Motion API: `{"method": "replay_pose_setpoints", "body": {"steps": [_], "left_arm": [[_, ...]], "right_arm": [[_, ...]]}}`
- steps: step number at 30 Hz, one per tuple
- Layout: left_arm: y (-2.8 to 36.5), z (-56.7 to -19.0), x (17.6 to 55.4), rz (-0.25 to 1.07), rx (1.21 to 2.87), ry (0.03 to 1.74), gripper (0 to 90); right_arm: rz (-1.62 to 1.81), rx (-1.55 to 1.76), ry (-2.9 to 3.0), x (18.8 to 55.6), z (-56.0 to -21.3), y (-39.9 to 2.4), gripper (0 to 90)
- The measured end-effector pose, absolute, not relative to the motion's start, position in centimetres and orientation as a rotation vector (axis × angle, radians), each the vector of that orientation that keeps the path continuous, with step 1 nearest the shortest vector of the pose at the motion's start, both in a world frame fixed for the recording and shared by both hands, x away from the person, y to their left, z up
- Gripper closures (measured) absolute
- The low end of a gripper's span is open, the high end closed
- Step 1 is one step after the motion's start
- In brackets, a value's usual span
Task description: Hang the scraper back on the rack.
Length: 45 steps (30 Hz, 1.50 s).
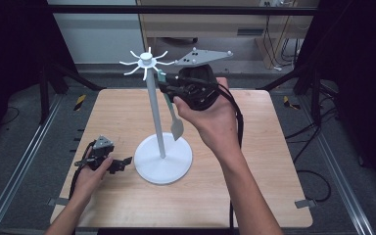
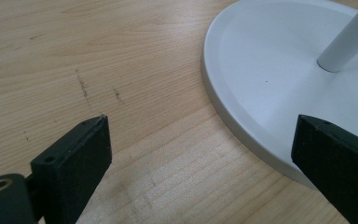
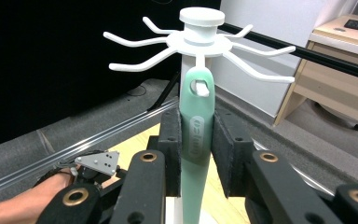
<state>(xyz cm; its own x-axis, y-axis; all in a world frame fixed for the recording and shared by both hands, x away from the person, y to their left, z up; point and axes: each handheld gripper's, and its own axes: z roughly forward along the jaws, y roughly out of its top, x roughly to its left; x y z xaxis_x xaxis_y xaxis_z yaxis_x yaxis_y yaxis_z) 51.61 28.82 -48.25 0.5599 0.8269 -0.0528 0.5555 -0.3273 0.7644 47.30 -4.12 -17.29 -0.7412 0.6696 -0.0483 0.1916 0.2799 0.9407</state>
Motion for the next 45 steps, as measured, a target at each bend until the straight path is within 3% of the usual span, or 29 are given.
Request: {"method": "replay_pose_setpoints", "body": {"steps": [45], "left_arm": [[28.78,-48.27,51.61,0.446,2.022,1.109,4.6]], "right_arm": [[1.429,0.78,2.103,47.06,-17.46,-3.79,70.9]]}}
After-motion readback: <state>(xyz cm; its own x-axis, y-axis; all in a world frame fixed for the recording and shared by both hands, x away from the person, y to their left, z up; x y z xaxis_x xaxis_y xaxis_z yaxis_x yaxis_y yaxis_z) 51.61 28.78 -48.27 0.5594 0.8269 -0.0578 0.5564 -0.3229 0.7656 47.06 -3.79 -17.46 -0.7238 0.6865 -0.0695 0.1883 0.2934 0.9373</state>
